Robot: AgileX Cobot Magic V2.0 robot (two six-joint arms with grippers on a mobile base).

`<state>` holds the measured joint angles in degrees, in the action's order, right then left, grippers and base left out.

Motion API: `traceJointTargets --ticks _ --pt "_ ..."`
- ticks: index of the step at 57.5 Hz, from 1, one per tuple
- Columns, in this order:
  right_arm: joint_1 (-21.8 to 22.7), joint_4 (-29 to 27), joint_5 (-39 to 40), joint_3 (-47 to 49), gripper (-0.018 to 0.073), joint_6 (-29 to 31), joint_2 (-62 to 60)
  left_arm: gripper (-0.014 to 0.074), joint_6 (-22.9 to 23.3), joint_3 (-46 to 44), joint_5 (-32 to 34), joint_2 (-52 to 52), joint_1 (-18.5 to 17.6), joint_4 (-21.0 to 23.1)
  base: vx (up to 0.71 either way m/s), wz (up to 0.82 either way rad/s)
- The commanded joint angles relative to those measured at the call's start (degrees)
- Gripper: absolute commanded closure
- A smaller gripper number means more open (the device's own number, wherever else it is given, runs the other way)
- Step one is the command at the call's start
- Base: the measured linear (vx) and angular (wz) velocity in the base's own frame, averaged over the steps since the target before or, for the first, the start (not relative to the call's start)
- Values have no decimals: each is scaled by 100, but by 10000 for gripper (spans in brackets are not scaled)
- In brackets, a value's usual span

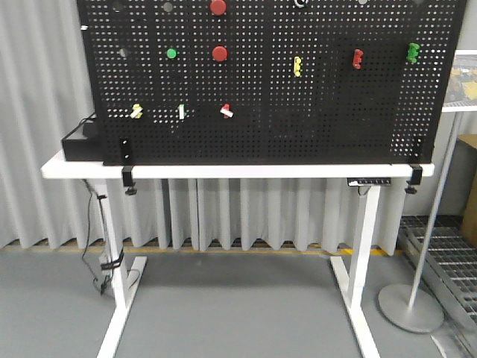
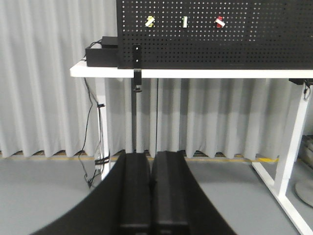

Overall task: Rotate knob clockwise with right arm
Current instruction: 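Drive the base forward toward the black pegboard on the table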

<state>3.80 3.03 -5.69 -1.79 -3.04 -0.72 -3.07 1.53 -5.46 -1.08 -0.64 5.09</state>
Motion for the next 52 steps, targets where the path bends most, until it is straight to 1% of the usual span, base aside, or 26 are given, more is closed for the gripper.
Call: traceJointTargets --ticks 1,52 --pt "29 6 481 -28 568 48 -54 603 11 65 490 -60 -11 19 44 -5" --pt "29 6 481 -28 568 48 -54 603 11 65 490 -60 -11 19 42 -2"
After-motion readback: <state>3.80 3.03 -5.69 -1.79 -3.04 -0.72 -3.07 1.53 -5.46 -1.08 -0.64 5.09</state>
